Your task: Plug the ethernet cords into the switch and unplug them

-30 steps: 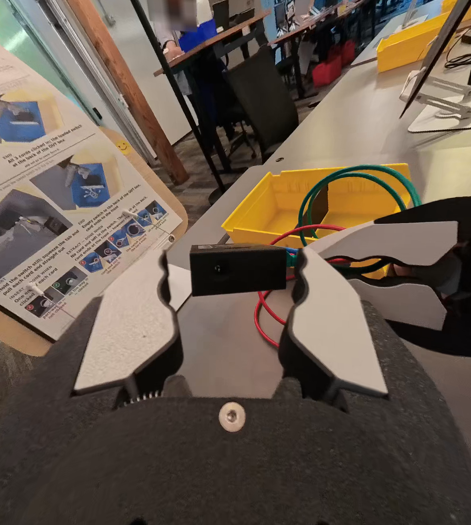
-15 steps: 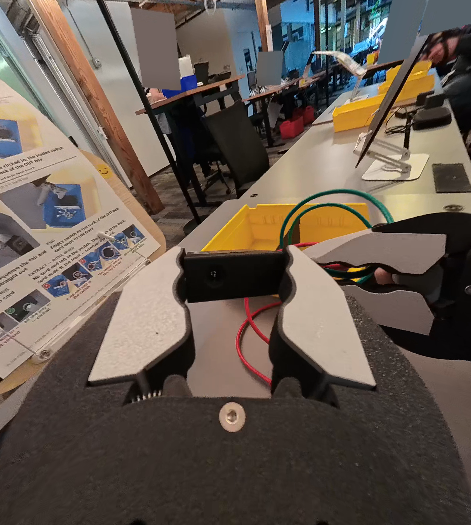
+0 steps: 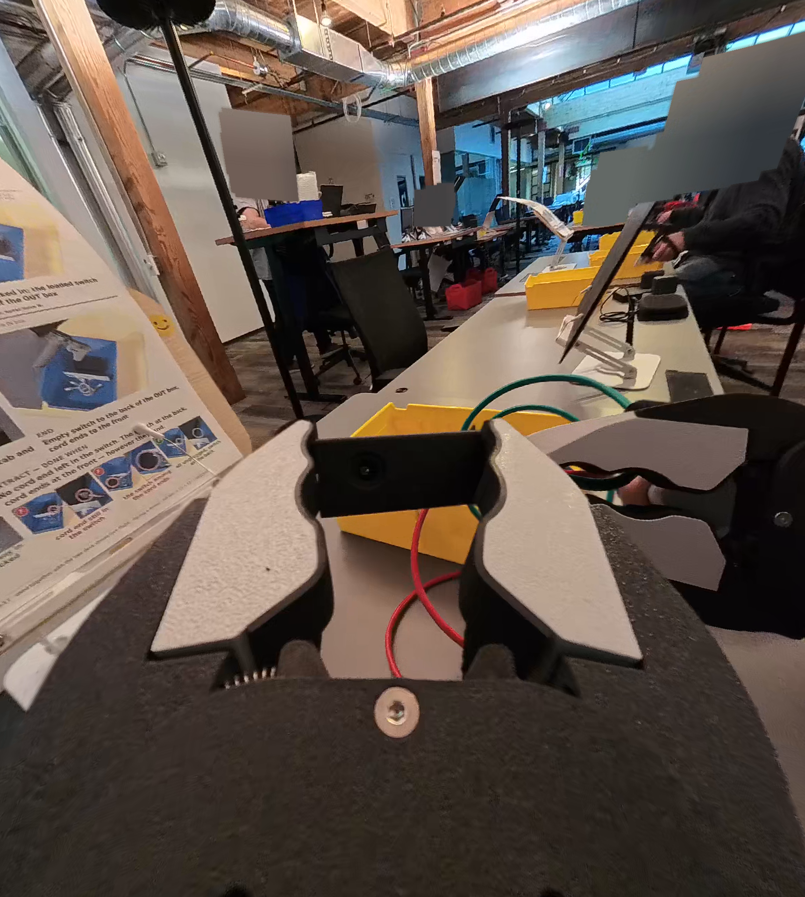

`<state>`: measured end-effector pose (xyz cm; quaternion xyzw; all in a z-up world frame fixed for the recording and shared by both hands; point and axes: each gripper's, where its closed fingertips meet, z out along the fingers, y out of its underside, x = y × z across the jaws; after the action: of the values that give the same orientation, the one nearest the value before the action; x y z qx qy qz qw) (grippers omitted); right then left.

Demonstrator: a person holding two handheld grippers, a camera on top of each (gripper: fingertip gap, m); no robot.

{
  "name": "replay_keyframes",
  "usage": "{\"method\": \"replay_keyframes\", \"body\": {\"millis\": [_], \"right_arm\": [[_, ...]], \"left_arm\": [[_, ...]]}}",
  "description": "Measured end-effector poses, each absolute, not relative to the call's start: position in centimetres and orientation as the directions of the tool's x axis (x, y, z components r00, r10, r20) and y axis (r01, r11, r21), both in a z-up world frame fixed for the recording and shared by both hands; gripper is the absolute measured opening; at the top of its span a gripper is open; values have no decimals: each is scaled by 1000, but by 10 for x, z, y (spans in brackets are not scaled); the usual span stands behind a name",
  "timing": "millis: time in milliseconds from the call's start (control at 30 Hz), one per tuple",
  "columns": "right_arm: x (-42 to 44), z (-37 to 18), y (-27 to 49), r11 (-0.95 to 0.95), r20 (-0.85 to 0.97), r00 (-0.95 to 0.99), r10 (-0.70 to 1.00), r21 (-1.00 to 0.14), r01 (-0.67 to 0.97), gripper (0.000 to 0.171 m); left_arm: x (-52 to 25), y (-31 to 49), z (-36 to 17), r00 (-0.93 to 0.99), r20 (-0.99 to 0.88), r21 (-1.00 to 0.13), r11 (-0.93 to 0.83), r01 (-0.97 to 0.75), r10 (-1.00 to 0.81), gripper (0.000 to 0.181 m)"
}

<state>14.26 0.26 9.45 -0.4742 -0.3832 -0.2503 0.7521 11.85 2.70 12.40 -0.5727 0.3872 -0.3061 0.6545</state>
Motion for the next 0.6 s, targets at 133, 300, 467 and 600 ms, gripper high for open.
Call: {"method": "replay_keyframes", "body": {"millis": [133, 300, 467, 600], "right_arm": [[142, 97, 1, 447, 805, 593, 26, -540, 713, 8], [139, 97, 3, 439, 795, 600, 87, -571, 694, 10], [138, 99, 3, 439, 796, 595, 110, -576, 689, 9], [138, 98, 7, 378, 785, 600, 158, -609, 697, 10]], "left_arm": [[118, 27, 125, 475, -70, -996, 88, 15, -877, 63], [124, 27, 120, 467, -58, -997, 74, 16, -882, 63], [123, 27, 120, 448, -40, -998, 58, 25, -893, 63], [122, 28, 120, 453, -29, -998, 52, 39, -891, 63]]}}
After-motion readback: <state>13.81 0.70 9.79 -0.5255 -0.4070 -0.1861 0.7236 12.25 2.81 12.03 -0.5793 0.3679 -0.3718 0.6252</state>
